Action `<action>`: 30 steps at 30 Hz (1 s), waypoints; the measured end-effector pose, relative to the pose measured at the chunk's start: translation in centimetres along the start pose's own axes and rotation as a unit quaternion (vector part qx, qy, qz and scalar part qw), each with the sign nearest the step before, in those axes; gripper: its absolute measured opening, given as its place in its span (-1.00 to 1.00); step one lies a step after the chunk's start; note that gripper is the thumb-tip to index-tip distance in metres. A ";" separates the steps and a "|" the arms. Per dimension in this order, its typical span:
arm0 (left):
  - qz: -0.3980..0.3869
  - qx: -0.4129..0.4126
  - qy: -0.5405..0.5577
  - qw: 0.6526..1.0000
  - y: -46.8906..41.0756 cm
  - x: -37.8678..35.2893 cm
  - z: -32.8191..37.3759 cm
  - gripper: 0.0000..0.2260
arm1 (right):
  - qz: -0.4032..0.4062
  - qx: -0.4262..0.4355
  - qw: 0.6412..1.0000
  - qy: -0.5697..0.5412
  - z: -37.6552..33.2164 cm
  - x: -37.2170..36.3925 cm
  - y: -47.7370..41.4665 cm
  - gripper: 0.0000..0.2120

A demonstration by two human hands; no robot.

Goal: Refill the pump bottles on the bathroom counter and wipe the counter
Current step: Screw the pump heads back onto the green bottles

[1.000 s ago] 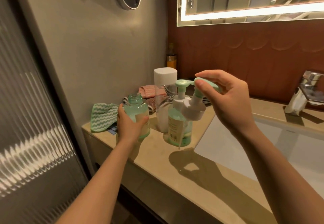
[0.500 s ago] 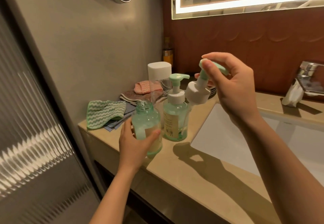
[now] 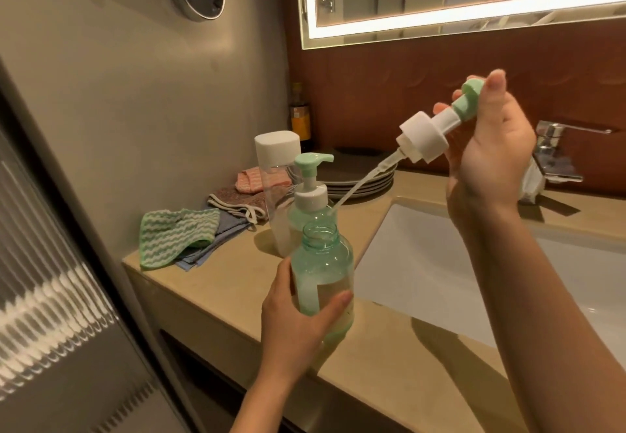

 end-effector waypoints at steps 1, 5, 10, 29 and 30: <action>-0.007 0.000 0.005 1.000 0.0 -0.4 0.1 -0.36 | 0.022 -0.019 0.999 -0.019 0.0 0.2 -0.1 -0.79; -0.026 -0.001 0.013 1.000 0.0 -1.7 0.4 -0.30 | 0.065 -0.098 0.989 -0.094 -0.2 1.0 -0.6 -0.75; -0.044 -0.009 0.013 0.999 0.0 -2.3 0.4 -0.28 | 0.053 -0.125 0.986 -0.101 -0.5 1.2 -0.9 -0.72; -0.077 0.026 -0.096 0.992 0.1 -2.5 -0.5 0.01 | -0.338 -0.085 0.927 0.140 1.9 -2.7 3.3 -0.66; -0.077 0.027 -0.097 0.992 0.1 -2.5 -0.5 0.01 | -0.348 -0.085 0.922 0.145 2.0 -2.6 3.3 -0.65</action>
Point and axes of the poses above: each hand's wrist, its own y-axis away from the middle knuckle, its own x-axis out of the back of the hand, z = x × y, the point moved 1 cm from there along -y, towards the middle knuckle, and after that the axes turned 7 degrees about -y, right-handed, at the moved point
